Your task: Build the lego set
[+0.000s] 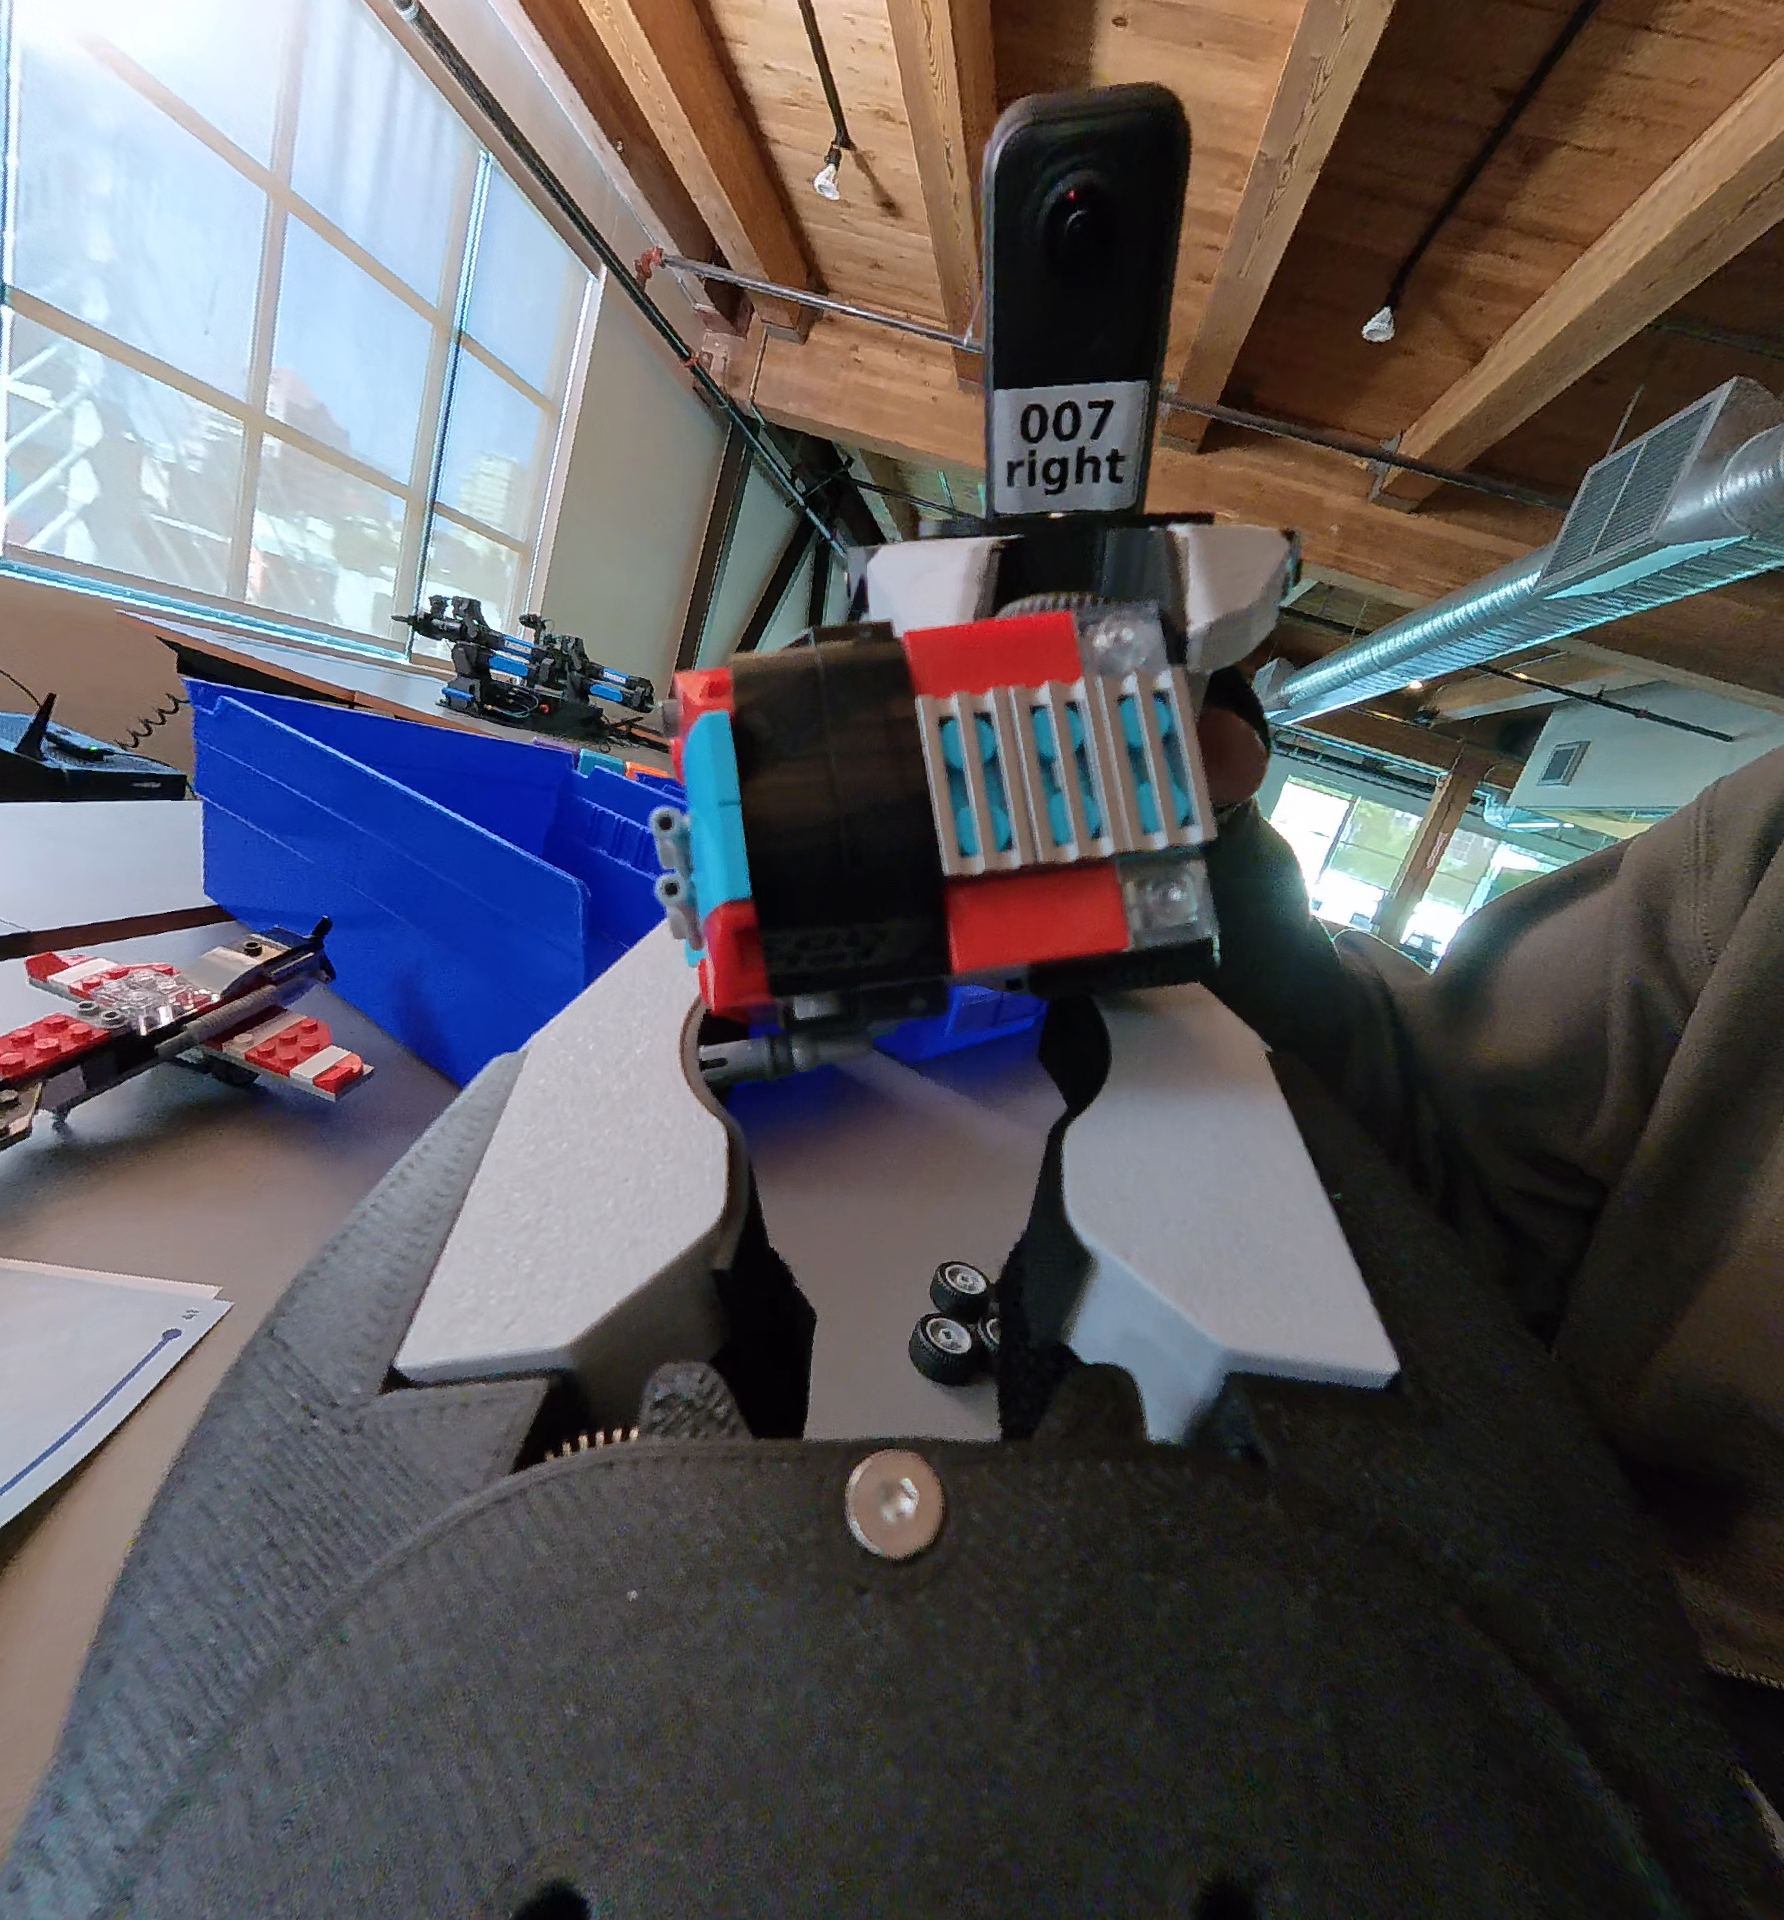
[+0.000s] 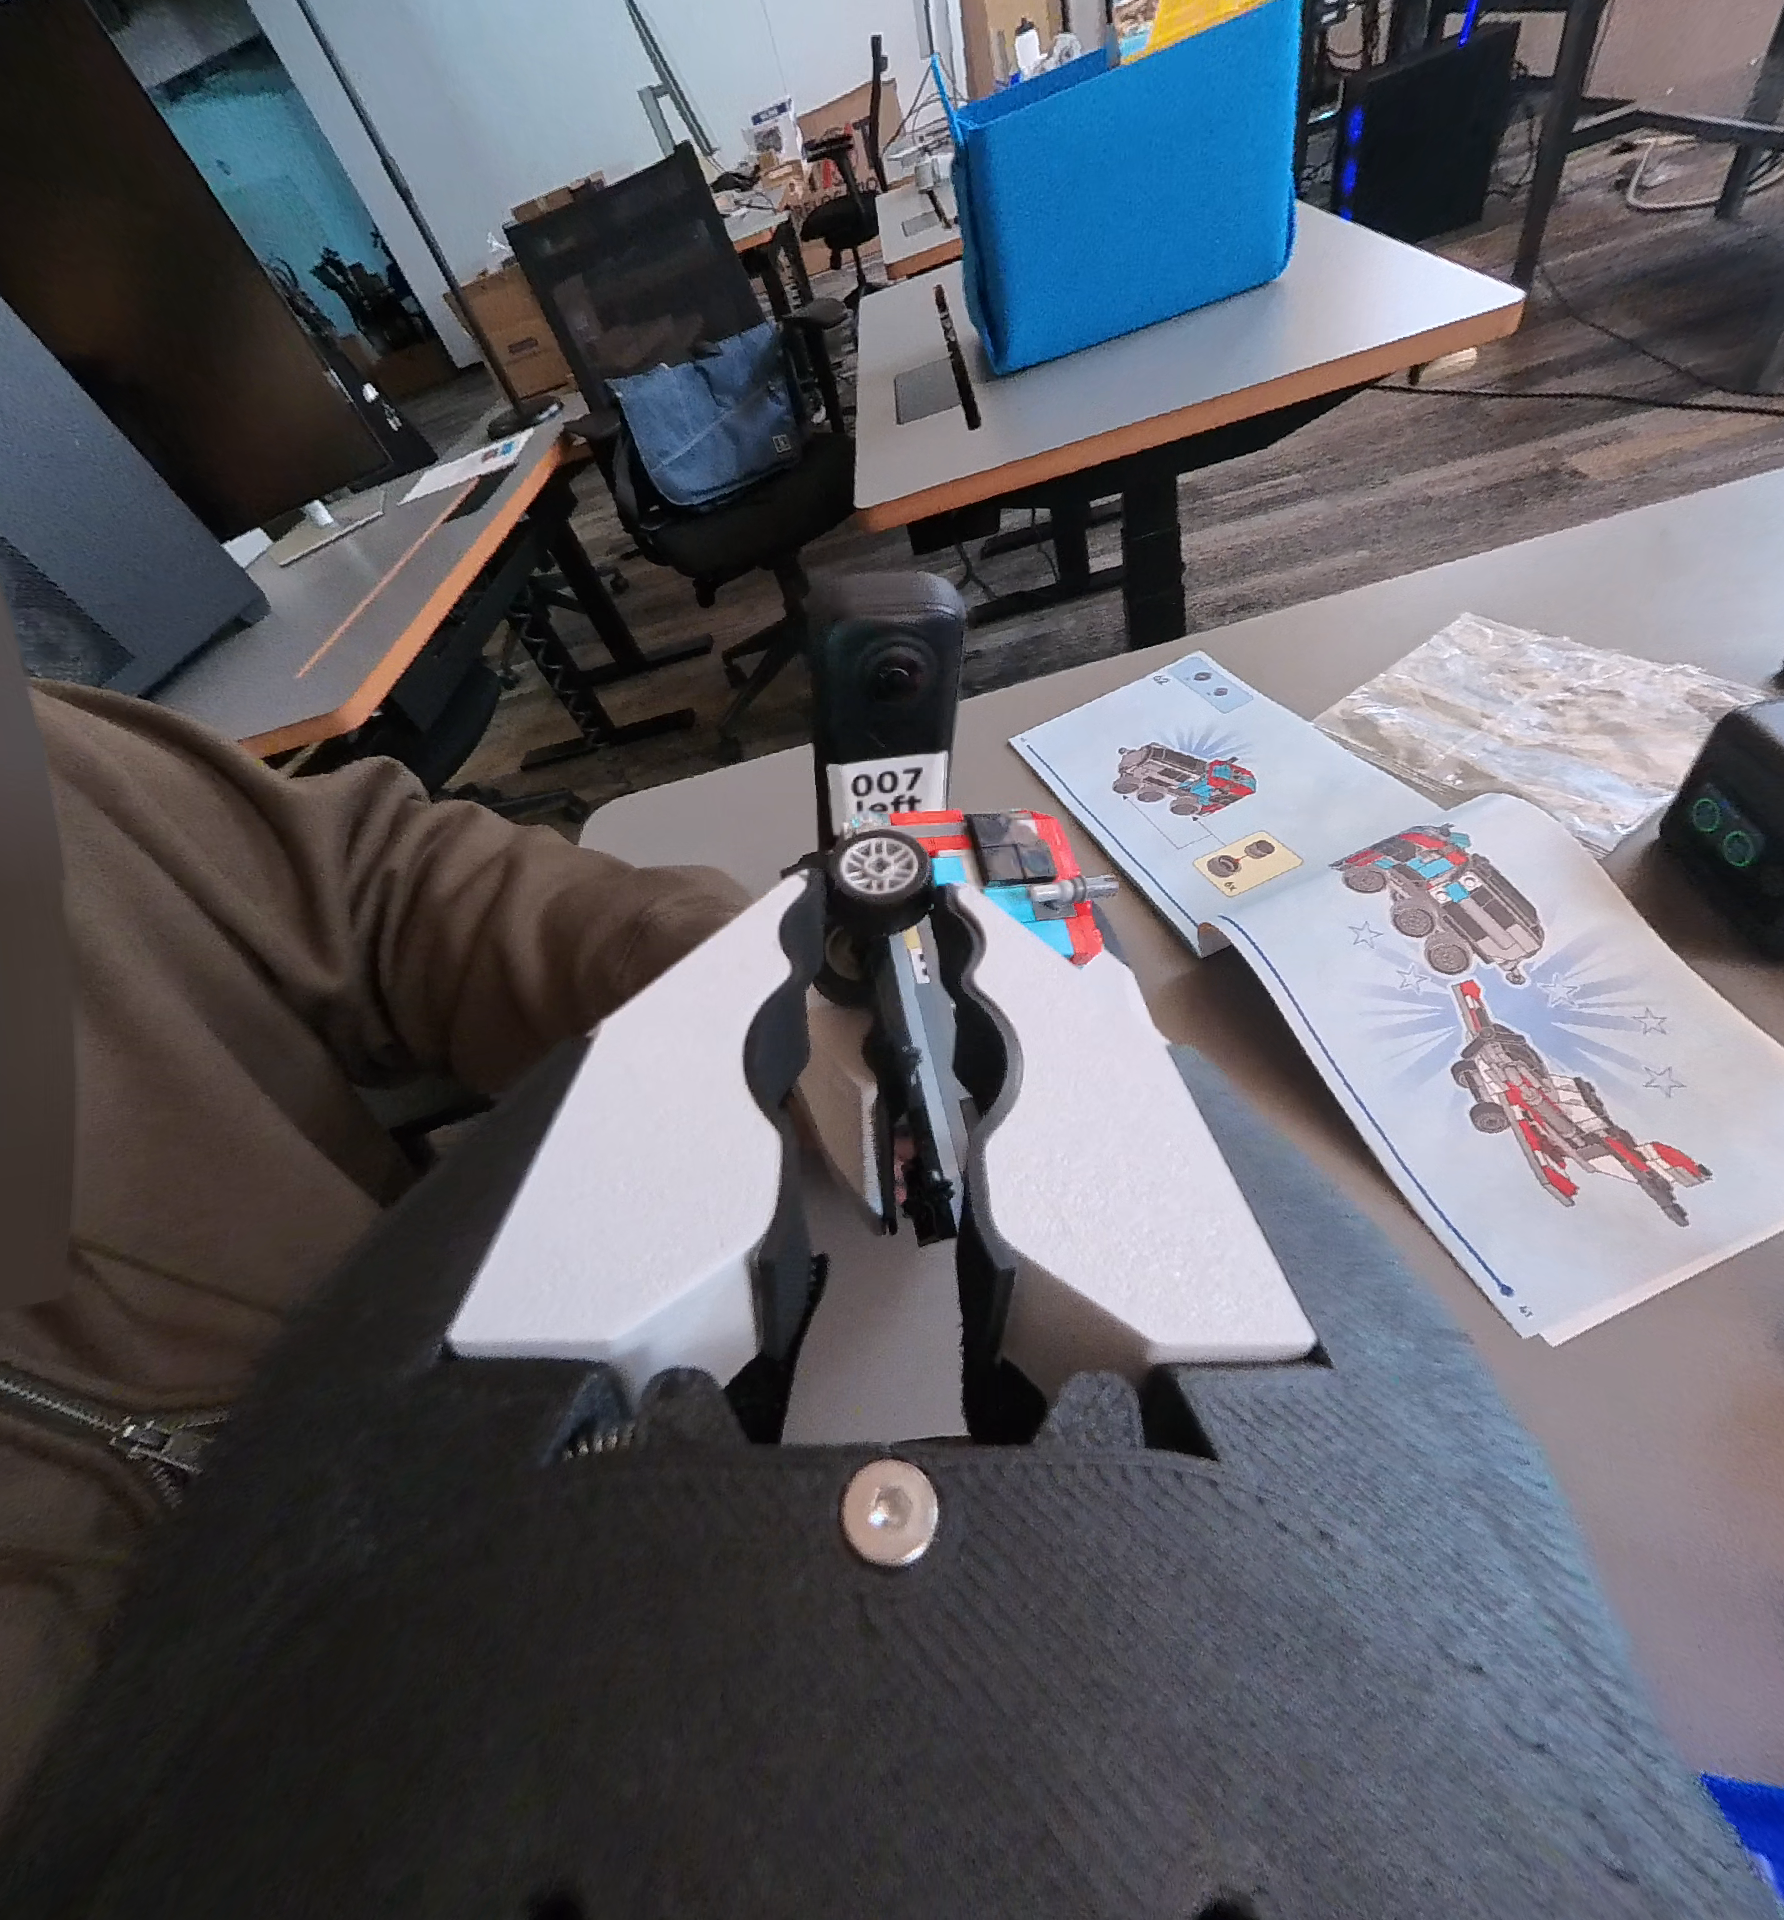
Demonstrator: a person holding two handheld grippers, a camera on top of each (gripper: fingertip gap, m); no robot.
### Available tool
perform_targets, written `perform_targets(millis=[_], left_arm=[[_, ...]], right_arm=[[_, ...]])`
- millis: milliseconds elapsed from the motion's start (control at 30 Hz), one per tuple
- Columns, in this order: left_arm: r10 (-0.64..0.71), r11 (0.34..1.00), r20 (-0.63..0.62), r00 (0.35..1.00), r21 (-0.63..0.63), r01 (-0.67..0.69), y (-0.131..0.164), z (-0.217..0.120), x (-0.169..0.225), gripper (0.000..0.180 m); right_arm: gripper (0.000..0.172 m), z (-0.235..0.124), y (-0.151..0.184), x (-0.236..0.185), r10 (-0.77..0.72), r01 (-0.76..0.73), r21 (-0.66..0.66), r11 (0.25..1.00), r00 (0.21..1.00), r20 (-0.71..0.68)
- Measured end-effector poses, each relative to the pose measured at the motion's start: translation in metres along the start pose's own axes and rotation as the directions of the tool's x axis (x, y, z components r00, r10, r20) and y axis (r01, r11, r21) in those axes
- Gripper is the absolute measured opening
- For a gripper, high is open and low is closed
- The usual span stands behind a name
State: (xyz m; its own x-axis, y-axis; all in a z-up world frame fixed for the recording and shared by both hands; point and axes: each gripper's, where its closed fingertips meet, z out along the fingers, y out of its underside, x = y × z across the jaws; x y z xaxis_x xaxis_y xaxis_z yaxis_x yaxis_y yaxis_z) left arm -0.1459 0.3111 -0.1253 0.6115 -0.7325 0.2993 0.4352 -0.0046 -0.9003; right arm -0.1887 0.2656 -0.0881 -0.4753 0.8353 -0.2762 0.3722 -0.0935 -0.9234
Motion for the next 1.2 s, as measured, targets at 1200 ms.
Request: perform_targets(millis=[1200], left_arm=[[-0.02,0.997,-0.019,1.0,0.075,0.021,-0.013,-0.004,0.002,0.056]], right_arm=[[0.02,0.008,-0.004,-0.002,-0.188,0.189,-0.007,0.982,0.977,-0.102]])
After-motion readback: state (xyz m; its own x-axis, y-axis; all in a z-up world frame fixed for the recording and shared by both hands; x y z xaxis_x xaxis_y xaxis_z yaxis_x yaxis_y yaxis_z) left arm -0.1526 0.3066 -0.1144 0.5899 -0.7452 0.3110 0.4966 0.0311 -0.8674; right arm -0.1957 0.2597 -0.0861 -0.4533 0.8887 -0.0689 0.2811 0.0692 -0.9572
